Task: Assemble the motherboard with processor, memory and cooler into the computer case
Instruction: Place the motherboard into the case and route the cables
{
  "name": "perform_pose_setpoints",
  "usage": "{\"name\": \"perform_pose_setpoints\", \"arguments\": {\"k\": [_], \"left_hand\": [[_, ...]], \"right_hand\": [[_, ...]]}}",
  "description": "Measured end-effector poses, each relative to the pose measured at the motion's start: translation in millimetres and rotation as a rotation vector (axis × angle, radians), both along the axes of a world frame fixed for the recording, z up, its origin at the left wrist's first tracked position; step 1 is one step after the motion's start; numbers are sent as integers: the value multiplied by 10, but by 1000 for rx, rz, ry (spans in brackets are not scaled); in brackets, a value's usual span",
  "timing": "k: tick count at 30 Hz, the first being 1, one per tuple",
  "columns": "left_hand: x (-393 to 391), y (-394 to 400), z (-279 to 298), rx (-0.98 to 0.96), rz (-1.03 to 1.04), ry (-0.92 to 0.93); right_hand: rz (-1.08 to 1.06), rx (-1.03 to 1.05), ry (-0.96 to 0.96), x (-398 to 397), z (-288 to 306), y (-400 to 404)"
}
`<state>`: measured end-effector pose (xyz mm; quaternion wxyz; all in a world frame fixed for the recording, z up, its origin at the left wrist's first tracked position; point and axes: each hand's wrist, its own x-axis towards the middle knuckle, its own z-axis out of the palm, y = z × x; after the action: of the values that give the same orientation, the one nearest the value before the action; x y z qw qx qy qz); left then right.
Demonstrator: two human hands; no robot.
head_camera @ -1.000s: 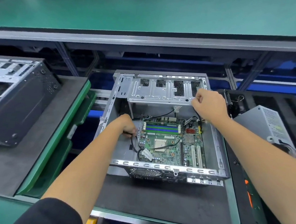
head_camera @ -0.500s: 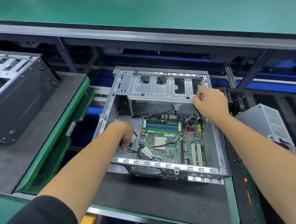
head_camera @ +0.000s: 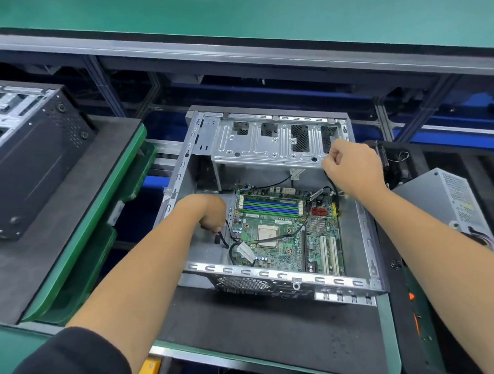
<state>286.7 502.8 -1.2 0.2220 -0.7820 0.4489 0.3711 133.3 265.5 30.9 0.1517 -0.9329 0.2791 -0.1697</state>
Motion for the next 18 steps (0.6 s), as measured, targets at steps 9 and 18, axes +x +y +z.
{"name": "perform_pose_setpoints", "arguments": {"k": [9, 18], "left_hand": [[38, -17, -35, -36, 96, 33], [74, -6, -206, -88, 246, -102]], "right_hand": [[488, -302, -84, -27, 229, 492], [917, -173, 647, 712, -347, 1411]]}}
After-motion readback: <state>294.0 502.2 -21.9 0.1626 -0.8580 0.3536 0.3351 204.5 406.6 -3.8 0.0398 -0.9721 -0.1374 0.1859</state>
